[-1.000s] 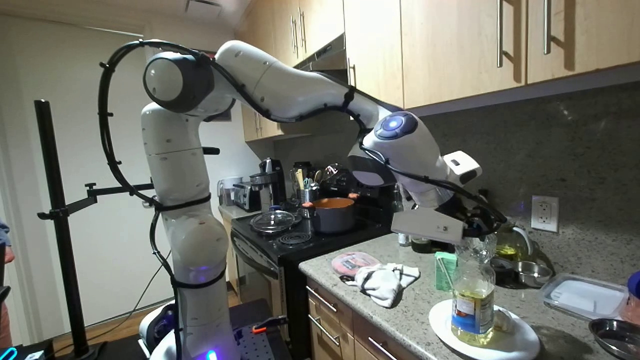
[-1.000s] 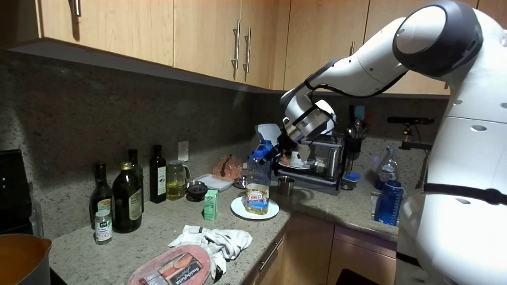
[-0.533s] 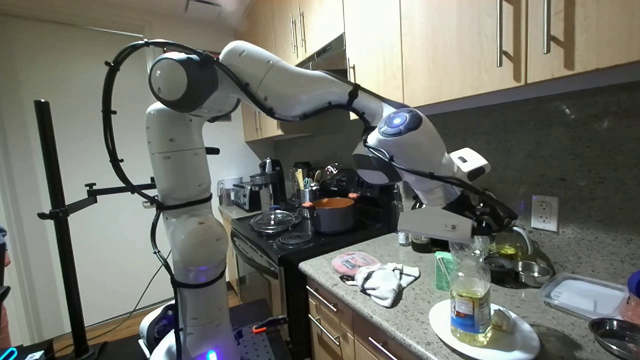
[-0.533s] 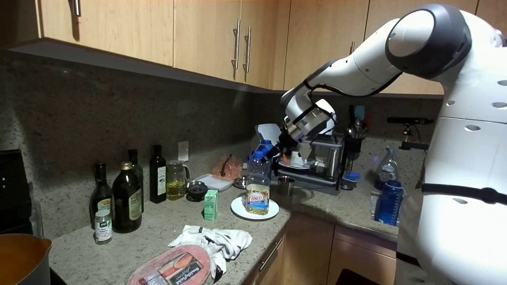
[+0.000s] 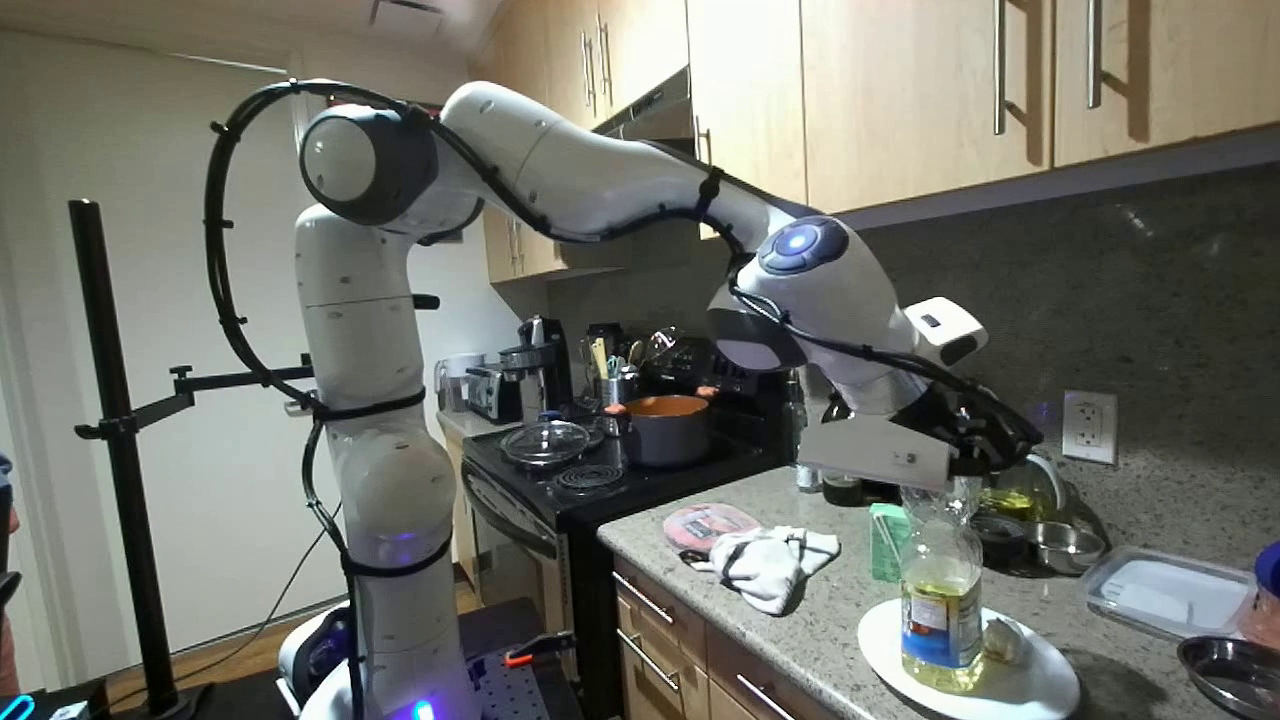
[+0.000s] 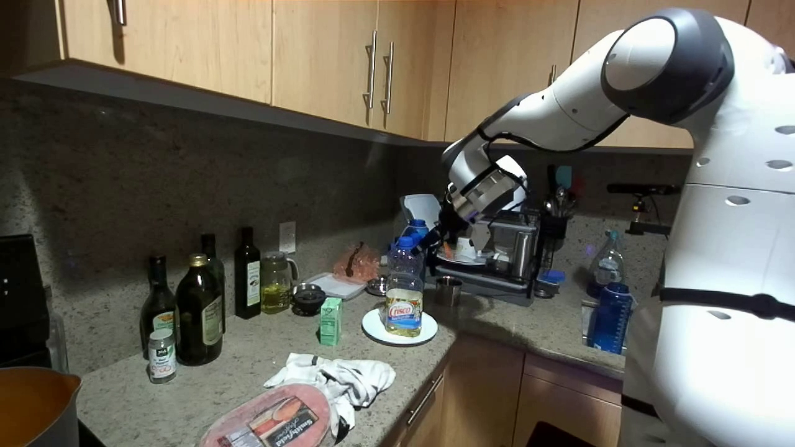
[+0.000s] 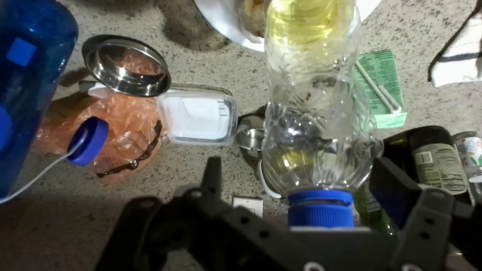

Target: Move the bottle of oil on the white plate to the left, put the garlic on the white plate in the silver pot

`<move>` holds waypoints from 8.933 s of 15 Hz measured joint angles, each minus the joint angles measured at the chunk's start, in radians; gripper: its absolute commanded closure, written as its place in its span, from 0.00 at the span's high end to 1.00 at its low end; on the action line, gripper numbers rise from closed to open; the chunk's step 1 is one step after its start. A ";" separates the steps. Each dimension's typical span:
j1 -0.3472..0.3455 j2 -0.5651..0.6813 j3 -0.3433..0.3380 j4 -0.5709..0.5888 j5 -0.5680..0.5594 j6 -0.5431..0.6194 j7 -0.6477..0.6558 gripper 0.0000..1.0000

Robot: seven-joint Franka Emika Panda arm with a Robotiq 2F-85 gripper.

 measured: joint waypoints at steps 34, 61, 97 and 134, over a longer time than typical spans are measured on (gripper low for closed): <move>-0.007 0.045 0.046 0.039 -0.141 -0.102 0.121 0.39; -0.296 0.047 0.506 0.124 -0.041 -0.150 0.081 0.39; -0.278 -0.053 0.552 0.113 0.008 -0.157 0.077 0.39; -0.276 0.302 0.713 0.375 0.248 -0.232 -0.048 0.39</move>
